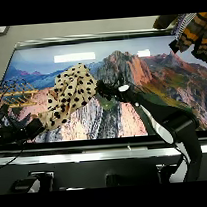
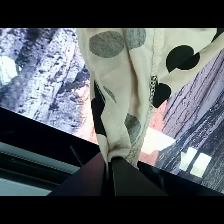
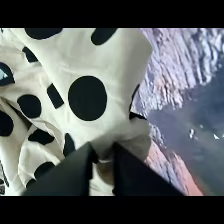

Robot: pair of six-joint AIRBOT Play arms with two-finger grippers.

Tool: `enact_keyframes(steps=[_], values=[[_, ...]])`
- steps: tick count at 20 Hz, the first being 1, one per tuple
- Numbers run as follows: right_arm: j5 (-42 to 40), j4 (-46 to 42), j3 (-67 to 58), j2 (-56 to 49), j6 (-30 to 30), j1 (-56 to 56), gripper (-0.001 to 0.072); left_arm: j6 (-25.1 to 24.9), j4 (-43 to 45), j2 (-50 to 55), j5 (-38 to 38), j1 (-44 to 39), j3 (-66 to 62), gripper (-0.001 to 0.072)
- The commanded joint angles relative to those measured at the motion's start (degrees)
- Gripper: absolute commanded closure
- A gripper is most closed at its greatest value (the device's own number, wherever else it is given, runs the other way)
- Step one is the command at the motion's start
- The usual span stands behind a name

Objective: Fold the clothes and pants, and hang the long-sleeved shirts on hangers.

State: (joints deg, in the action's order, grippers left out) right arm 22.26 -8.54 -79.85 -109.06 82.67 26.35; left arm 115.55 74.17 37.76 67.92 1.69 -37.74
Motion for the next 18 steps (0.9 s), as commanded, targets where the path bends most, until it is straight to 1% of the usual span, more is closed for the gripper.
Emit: enact_keyframes(steps=[1, 6, 8, 10, 12, 15, 17, 18], values=[[-1.84, -1.77, -0.83, -0.42, 0.48, 0.33, 0.0686, -0.04, 0.00, 0.04, -0.02, 0.00, 0.02, 0.0689], [1.40, -4.31, -0.83, 0.11, 0.57, 0.26, 0.0690, -0.26, 0.04, 0.04, -0.04, 0.00, 0.00, 0.0690], [1.84, -8.52, -0.83, 2.25, 0.57, 0.22, 0.0691, -0.26, 0.02, 0.02, -0.31, 0.00, 0.00, 0.0690], [1.84, -16.96, -0.83, 6.75, 1.84, 0.20, 0.0691, -0.26, -0.15, 0.02, -1.68, 0.00, -0.48, 0.0691], [2.21, -27.71, -0.83, 13.18, 5.40, 0.20, 0.0692, -0.26, -0.22, 0.04, -6.58, 0.00, -2.16, 0.0691], [2.82, -46.93, -0.85, 24.46, 15.19, 0.20, 0.0692, -0.24, -0.24, 0.04, -17.59, 0.00, -7.37, 0.0691], [3.98, -59.43, -1.29, 32.22, 22.53, 0.22, 0.0692, -0.35, -0.20, 0.04, -22.97, 0.00, -12.74, 0.0692], [5.44, -65.42, -1.99, 36.11, 25.38, 0.22, 0.0691, -1.57, -0.20, 0.04, -25.07, 0.00, -16.09, 0.0692]])
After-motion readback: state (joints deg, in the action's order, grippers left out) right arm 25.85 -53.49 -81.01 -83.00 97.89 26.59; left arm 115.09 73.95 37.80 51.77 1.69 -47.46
